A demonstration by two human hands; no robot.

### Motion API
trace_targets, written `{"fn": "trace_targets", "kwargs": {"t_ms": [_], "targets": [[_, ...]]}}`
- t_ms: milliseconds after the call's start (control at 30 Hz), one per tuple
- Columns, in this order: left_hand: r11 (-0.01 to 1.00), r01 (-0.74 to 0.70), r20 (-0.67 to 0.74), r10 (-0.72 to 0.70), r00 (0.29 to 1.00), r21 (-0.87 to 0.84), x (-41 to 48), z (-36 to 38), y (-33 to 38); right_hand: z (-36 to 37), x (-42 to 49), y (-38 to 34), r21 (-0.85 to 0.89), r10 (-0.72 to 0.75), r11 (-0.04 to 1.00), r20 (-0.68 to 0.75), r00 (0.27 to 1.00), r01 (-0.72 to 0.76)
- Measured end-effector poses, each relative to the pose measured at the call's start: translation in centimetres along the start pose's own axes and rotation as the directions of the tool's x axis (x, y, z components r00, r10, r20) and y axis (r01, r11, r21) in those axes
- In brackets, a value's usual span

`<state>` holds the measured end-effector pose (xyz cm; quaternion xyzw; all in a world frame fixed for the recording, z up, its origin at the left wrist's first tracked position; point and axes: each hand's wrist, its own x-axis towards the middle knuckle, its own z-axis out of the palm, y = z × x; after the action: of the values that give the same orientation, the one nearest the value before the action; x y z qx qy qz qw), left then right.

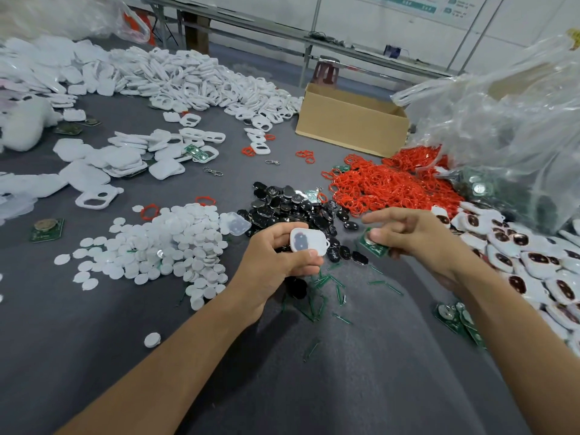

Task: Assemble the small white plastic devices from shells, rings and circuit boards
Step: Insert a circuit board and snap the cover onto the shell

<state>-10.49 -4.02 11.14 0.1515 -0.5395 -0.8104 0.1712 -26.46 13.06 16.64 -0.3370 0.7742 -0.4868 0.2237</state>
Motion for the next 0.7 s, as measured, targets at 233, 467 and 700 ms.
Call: {"fn": "trace_targets", "kwargs": {"t_ms": [233,467,700], "targets": [[1.0,-0.002,-0.005,0.002,1.0,-0.007,0.1,0.0,0.0,2.9,0.8,-1.0,0.077,0.039,0.996,-0.065,0.997,-0.034],[1.0,-0.004,-0.006,0.004,1.0,-0.013,0.3,-0.1,-0.2,2.7,0.0,-1.9,0.064,0.062,0.996,-0.045,0.997,-0.06],[1.0,-0.008,0.0,0.008,1.0,-0.014,0.3,-0.1,-0.2,3.5,-0.7,-1.9,0.327,-0.019,0.944,-0.043,0.999,0.032]]}}
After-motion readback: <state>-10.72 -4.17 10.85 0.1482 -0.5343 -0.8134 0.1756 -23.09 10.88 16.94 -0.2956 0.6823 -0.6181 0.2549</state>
